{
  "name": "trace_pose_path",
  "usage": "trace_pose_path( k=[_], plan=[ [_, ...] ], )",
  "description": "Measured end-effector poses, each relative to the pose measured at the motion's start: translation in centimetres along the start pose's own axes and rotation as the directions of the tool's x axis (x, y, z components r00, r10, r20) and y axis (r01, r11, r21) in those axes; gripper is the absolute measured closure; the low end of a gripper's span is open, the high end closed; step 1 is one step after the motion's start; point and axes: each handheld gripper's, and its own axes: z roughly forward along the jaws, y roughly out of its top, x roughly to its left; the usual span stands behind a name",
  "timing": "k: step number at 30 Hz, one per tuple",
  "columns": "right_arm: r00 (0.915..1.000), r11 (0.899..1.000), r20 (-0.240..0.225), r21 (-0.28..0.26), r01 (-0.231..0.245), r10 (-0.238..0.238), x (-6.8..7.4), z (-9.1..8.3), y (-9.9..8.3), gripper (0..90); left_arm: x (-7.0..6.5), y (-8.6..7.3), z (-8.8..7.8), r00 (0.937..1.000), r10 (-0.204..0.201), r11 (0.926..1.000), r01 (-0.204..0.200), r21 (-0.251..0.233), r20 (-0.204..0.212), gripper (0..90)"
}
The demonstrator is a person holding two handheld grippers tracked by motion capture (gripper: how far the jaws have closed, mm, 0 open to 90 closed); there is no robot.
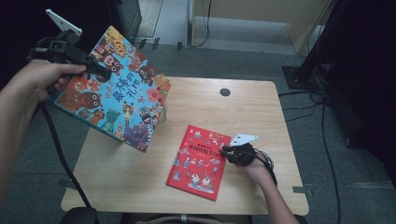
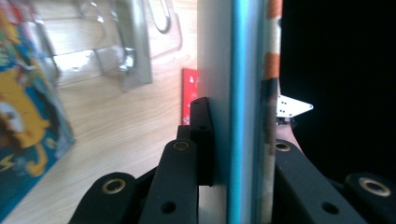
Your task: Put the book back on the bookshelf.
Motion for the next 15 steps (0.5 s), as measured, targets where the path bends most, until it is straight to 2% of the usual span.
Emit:
trace_pose_path(
  k=[4,7,15],
  plan=[
    [1.0,1.0,-0.002,0.001,-0.004,0.004,0.0,0.0,0.0,74.4,0.8,0.0,-1.9,0.9995,-0.026,0.9991,0.025,-0.035,-0.017,81.7],
    [1.0,1.0,-0.002,0.0,-0.007,0.007,0.0,0.0,0.0,74.4,1.4,-0.2,-3.1,0.999,-0.031,0.9985,0.029,-0.046,-0.033,81.6],
    [1.0,1.0,-0.004,-0.003,-0.008,0.008,0.0,0.0,-0.1,74.3,3.4,-0.7,-4.9,0.9975,-0.057,0.9962,0.055,-0.068,-0.041,81.7]
  ],
)
